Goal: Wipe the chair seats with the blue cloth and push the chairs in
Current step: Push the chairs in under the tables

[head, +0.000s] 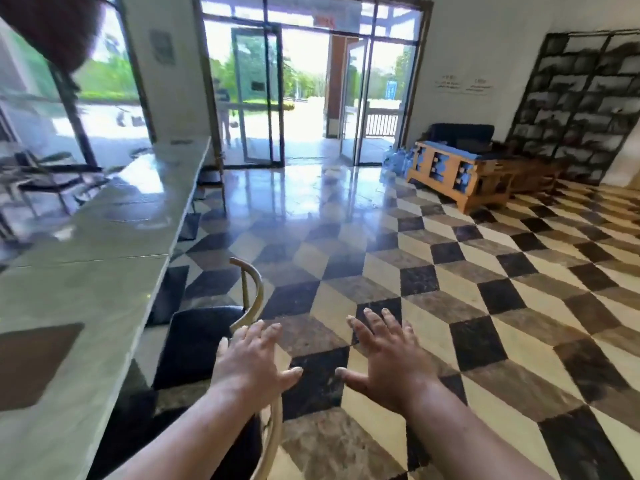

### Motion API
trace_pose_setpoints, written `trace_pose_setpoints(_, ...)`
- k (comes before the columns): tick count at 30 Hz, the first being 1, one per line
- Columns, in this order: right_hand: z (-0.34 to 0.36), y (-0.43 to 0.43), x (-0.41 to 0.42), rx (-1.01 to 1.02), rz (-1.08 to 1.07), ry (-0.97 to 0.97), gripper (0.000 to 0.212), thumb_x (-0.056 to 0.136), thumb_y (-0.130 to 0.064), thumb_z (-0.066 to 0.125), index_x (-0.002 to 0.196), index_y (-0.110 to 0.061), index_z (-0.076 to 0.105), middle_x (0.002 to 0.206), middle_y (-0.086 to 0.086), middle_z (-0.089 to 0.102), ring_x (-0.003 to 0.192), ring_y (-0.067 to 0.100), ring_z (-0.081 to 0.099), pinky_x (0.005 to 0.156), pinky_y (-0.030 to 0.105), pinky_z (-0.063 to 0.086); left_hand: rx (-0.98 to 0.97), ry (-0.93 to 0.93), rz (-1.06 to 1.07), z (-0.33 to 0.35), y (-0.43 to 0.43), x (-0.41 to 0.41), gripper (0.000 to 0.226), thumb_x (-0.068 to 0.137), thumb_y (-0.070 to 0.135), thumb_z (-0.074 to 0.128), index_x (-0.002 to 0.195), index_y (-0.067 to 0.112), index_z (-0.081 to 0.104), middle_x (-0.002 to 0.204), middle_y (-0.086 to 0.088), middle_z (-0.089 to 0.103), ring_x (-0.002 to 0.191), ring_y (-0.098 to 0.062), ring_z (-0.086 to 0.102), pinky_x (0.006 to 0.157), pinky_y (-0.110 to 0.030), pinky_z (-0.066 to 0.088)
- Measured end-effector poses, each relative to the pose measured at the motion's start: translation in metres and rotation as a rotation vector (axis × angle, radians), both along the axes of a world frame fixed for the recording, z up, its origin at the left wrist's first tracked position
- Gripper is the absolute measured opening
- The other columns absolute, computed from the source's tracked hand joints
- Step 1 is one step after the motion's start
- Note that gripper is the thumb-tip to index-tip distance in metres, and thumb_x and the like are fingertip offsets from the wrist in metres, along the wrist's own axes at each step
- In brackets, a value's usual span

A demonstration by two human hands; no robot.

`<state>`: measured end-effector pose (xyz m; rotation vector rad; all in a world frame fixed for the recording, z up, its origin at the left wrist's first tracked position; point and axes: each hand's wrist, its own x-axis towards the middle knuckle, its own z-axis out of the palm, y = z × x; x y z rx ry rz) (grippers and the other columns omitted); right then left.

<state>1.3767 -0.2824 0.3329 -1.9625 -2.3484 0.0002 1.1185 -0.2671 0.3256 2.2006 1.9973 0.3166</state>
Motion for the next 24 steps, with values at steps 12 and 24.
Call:
trace_pose_setpoints(12,-0.037,0.177,-0.127,-0.077,0.601,-0.097,0.099,0.084,-0.084,0.039,0.162,-0.037,-0.001,0.173,0.004,0.001,0.158,0.032,-0.009,0.126,0.055,-0.003,-0.094,-0.034,0.526,-0.06,0.072,-0.085,0.104,0.078,0.092,0.043,0.163,0.037,0.018,0.172,0.0,0.021,0.157,-0.025,0.018,0.126,-0.053,0.02)
trace_pose_setpoints(24,-0.059,0.304,-0.19,-0.104,0.938,-0.169,0.091,0.09,-0.076,0.042,0.163,-0.036,0.003,0.173,0.004,0.005,0.158,0.03,-0.004,0.127,0.055,0.002,-0.215,-0.09,0.771,-0.087,0.124,-0.107,0.097,0.087,0.081,0.049,0.165,0.033,0.017,0.172,0.0,0.021,0.157,-0.023,0.019,0.126,-0.048,0.021)
